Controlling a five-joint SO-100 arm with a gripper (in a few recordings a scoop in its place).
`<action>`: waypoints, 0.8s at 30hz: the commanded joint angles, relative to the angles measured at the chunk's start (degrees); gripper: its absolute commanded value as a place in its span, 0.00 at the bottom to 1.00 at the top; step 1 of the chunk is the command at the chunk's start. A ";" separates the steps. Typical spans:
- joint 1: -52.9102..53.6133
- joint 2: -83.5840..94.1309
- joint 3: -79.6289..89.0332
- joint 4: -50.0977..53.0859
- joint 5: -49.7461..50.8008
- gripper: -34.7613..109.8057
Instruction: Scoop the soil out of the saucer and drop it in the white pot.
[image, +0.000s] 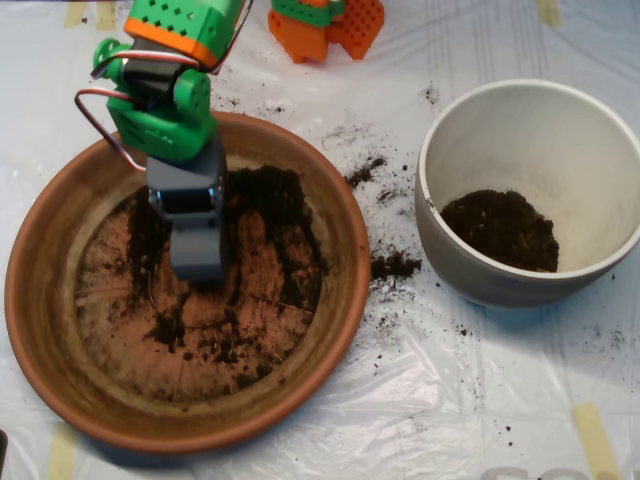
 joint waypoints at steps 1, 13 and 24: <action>1.49 3.34 2.90 0.44 -0.79 0.36; 1.76 10.11 10.11 -3.25 -2.37 0.24; -4.04 14.41 5.62 5.01 0.70 0.24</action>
